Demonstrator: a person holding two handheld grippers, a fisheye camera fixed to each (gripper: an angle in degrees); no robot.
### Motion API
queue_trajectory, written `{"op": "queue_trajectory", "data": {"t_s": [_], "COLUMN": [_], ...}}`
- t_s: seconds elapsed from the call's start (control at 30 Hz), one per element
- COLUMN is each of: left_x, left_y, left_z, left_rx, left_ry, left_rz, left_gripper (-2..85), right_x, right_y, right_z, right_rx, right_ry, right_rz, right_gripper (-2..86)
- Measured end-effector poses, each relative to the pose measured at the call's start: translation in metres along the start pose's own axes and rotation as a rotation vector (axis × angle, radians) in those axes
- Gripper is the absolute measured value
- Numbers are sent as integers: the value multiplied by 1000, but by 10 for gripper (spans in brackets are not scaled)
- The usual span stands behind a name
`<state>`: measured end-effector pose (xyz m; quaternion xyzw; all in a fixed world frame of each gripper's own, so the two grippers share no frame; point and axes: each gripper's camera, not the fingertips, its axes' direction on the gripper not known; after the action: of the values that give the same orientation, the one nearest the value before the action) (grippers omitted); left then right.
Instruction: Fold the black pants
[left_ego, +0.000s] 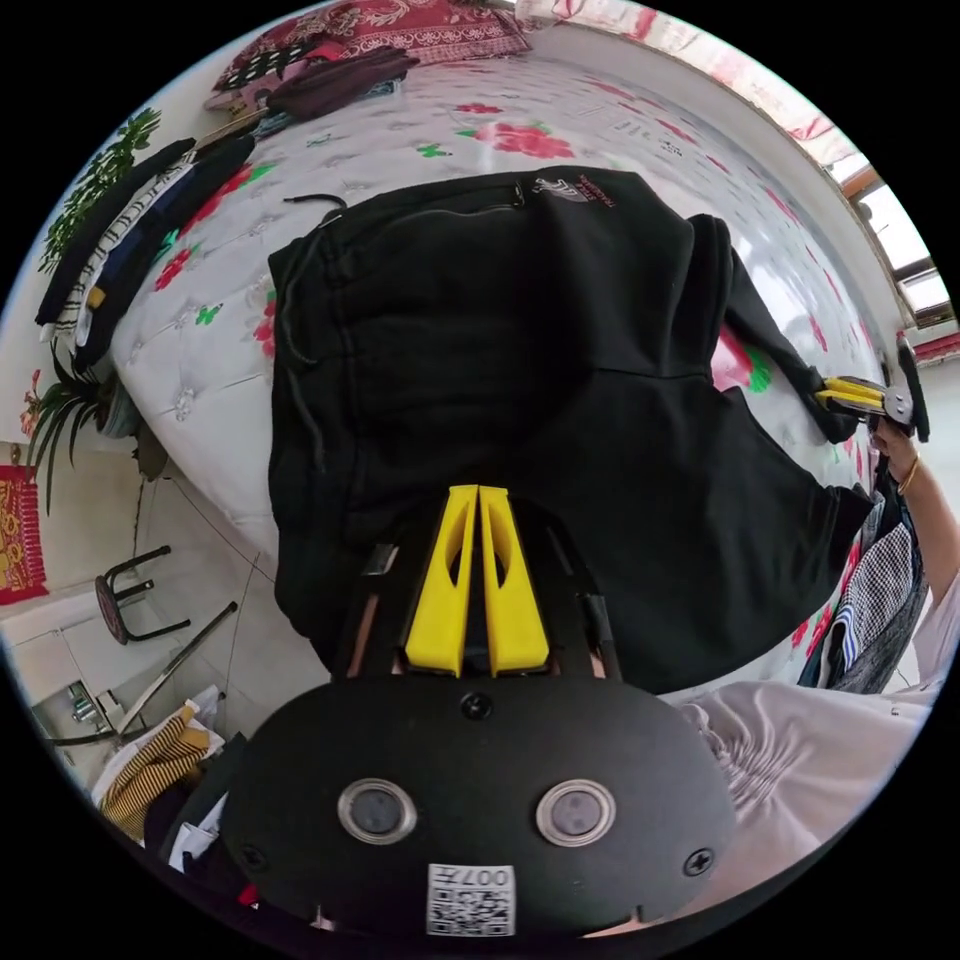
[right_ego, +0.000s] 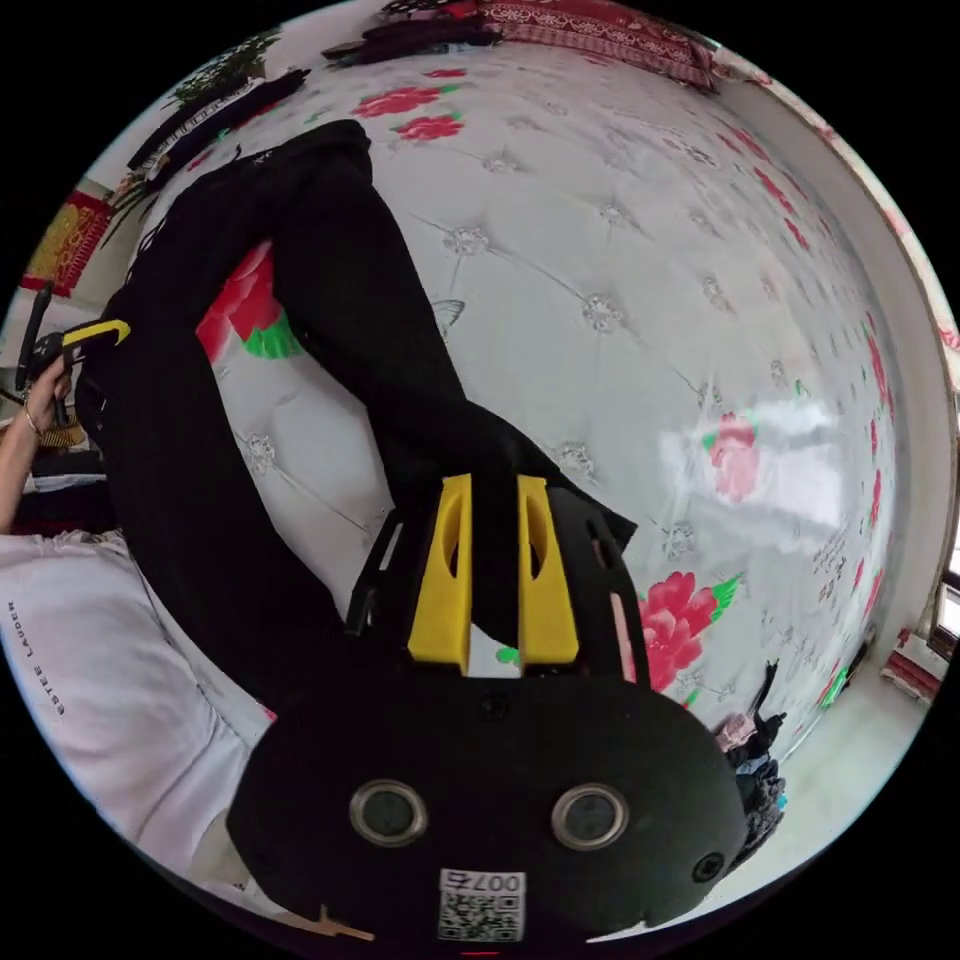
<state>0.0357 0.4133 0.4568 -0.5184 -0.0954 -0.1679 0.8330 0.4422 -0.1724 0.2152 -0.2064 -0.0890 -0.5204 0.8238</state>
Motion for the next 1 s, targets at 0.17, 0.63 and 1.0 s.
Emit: {"op": "queue_trajectory", "data": {"t_s": [0.17, 0.63, 1.0], "left_x": [-4, -31, -36], "left_y": [5, 25, -43], "left_z": [0, -8, -36], "left_rx": [-8, 21, 172], "left_ry": [2, 138, 28], "left_rz": [55, -42, -33], "left_gripper": [-10, -10, -8], "right_x": [-6, -37, 129], "right_y": [30, 150, 107], "right_z": [-94, -12, -10], "right_rx": [344, 129, 142], "right_ry": [452, 215, -93], "right_rz": [70, 264, 546], "right_gripper": [14, 19, 93]}}
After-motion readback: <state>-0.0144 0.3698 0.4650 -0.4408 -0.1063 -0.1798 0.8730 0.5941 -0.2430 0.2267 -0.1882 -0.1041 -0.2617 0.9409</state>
